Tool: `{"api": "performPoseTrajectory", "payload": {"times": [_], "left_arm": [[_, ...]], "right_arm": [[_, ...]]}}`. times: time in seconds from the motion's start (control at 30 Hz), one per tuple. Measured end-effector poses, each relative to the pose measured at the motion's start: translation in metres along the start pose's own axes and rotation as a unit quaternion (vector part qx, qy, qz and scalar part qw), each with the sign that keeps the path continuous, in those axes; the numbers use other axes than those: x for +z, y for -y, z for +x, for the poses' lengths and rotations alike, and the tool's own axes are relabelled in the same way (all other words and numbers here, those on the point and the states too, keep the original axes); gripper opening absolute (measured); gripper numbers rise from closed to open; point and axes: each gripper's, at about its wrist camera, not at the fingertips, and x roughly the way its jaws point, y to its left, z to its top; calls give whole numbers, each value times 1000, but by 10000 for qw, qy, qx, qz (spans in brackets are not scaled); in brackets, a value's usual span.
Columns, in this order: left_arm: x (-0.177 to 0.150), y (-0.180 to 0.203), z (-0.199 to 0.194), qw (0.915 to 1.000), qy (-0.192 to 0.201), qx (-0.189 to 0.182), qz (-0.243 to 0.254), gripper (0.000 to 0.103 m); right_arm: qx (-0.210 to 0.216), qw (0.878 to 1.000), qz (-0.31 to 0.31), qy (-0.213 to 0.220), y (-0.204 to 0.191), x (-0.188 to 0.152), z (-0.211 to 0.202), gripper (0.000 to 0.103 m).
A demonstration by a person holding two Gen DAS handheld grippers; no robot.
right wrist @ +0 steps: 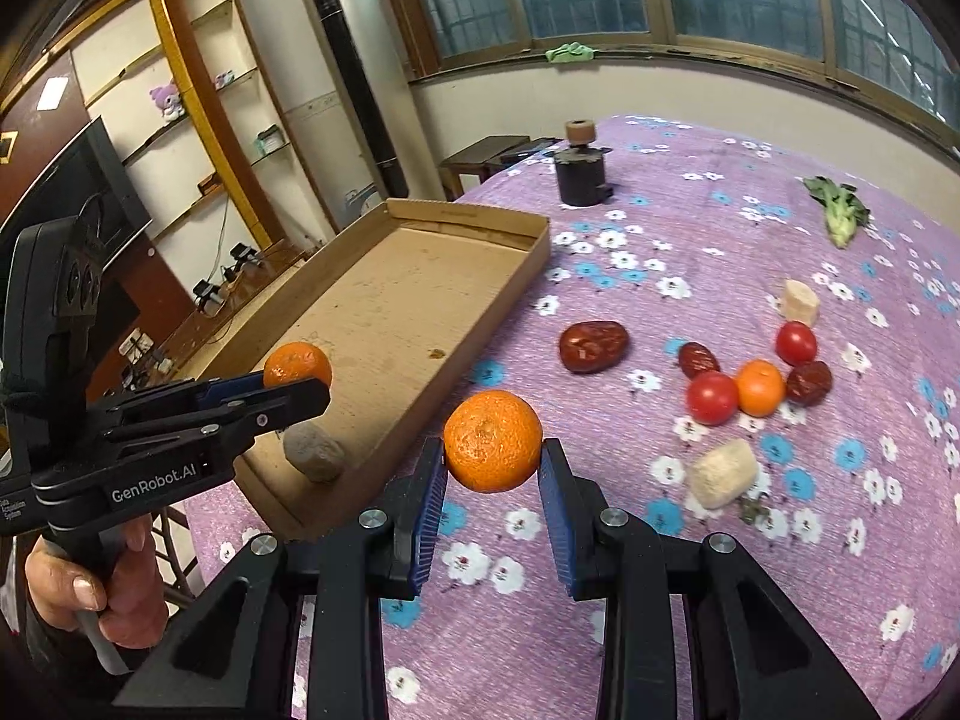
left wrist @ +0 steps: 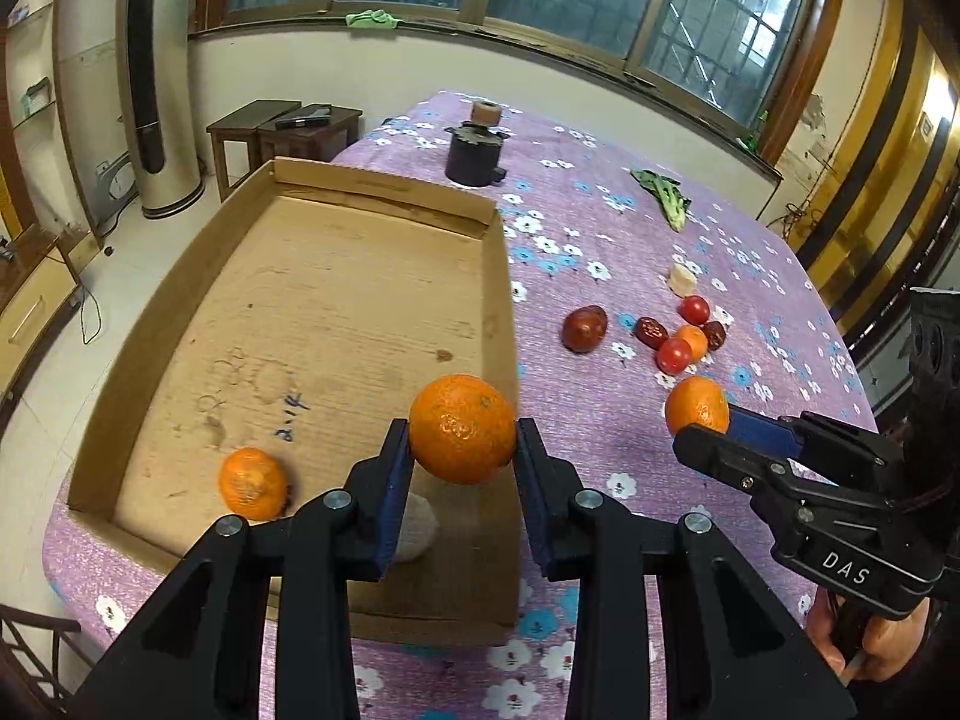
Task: Organize fruits
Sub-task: 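Carry both held oranges over the cardboard tray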
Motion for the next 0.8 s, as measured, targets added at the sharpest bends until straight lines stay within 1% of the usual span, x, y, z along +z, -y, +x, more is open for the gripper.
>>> {"api": "performPoseTrajectory", "payload": {"times": [0.17,0.4,0.53,0.67,0.8], "left_arm": [[3,-13,1,9999,3,37,-113,31],[14,-48,3,9990,31,140,-431,31],[20,-63,8,9983,17,250,-521,31],[23,-75,18,9976,-70,391,-565,31],[21,-85,27,9969,-186,501,-582,31]], "right_arm": [[77,9999,-82,-56,-12,4,10,32],[216,9993,-298,-119,-36,14,27,31],[394,9980,-435,-228,-58,23,47,31],[471,9962,-619,-393,-78,26,70,31],[485,9947,-720,-556,-87,28,91,31]]}}
